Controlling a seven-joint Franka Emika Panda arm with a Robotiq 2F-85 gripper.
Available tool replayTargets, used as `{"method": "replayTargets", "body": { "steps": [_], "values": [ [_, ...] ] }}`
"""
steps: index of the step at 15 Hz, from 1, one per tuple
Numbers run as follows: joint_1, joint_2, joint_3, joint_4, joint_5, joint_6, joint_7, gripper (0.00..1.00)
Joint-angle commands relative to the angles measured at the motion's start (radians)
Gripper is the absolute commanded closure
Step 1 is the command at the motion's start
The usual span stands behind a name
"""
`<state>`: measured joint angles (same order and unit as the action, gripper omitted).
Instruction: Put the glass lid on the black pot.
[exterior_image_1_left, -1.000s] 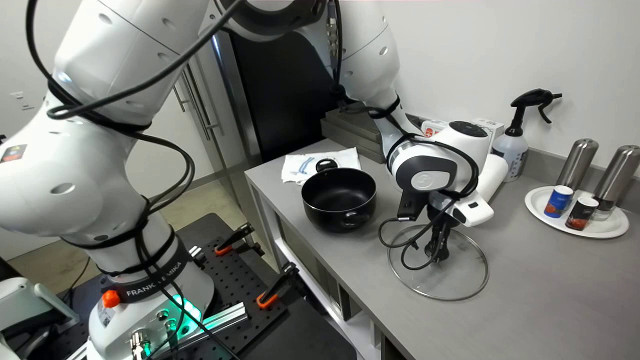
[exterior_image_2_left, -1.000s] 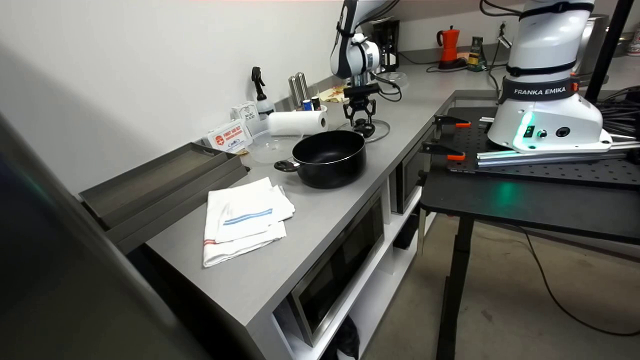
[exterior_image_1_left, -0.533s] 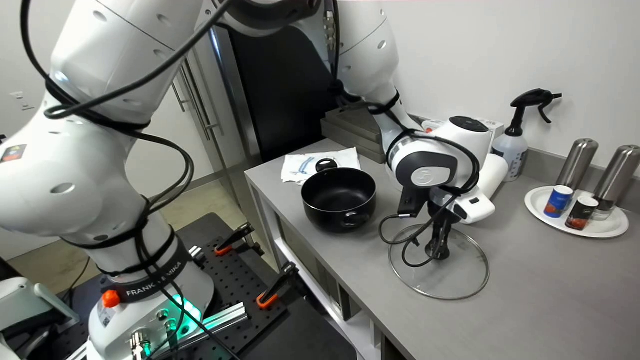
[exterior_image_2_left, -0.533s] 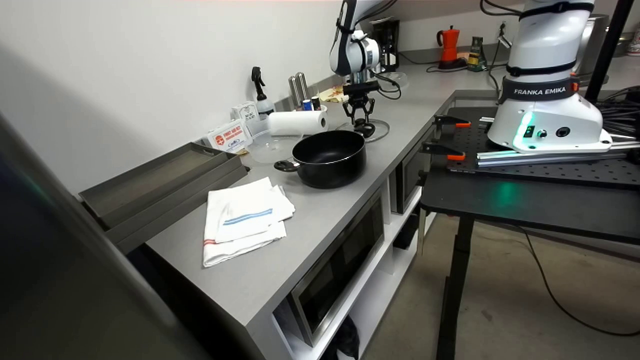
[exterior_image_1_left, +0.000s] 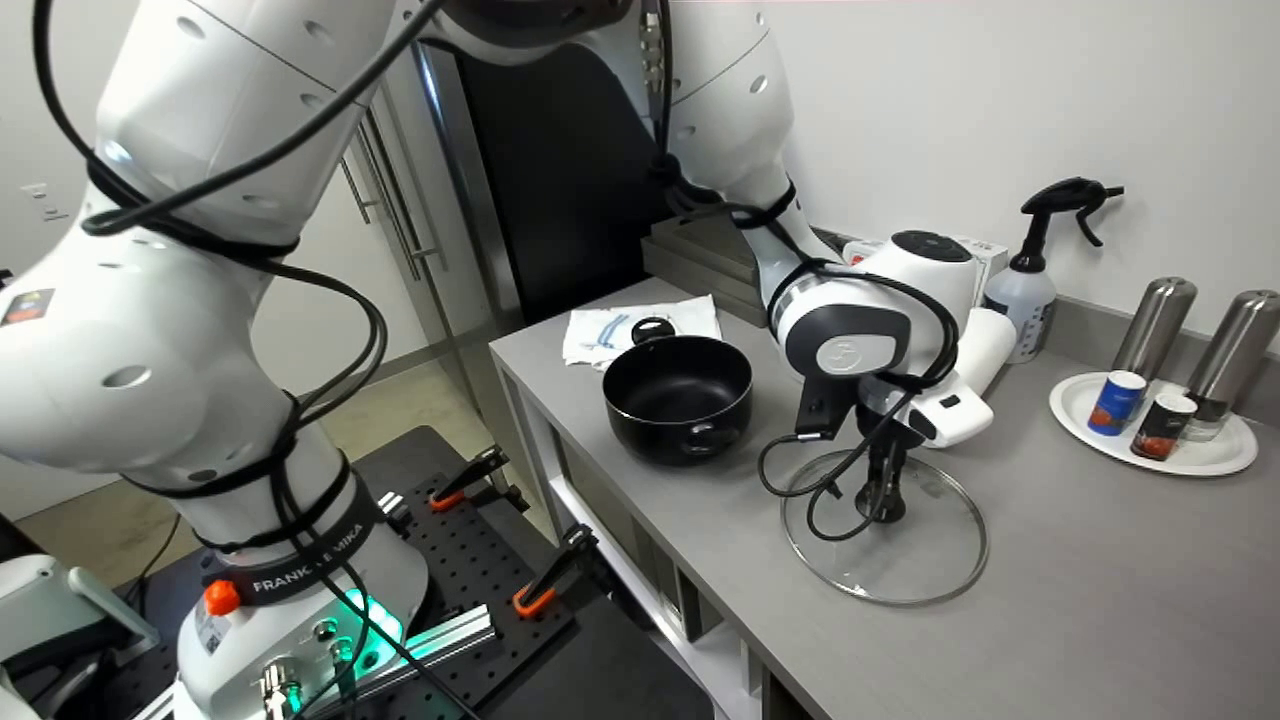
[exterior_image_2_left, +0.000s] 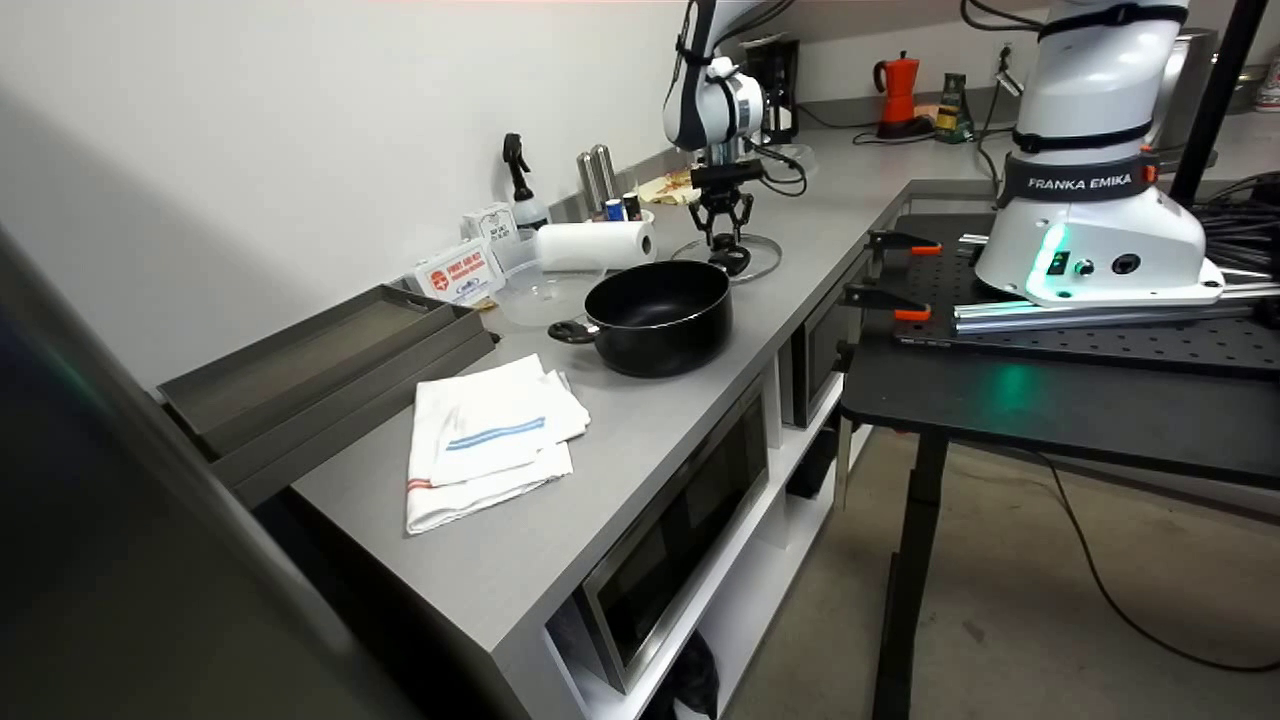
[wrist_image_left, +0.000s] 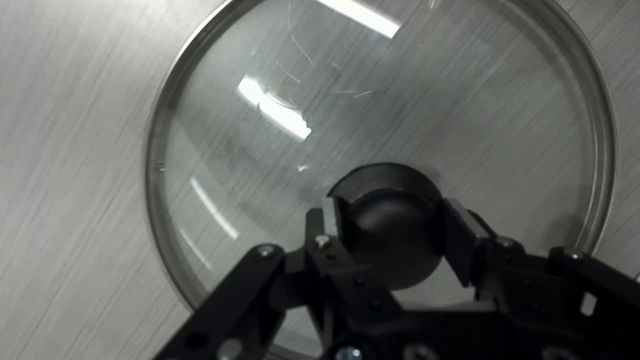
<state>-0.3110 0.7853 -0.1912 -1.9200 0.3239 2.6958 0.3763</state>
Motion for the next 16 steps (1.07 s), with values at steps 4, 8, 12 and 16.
{"method": "replayTargets", "body": {
  "steps": [4, 8, 12, 16],
  "values": [
    [0.030, -0.165, -0.047, -0.133, -0.034, 0.055, -0.068, 0.74],
    [0.063, -0.248, -0.093, -0.162, -0.096, 0.036, -0.070, 0.74],
    [0.104, -0.322, -0.143, -0.170, -0.186, 0.007, -0.058, 0.74],
    [0.165, -0.388, -0.184, -0.180, -0.297, -0.022, -0.035, 0.74]
  ]
}}
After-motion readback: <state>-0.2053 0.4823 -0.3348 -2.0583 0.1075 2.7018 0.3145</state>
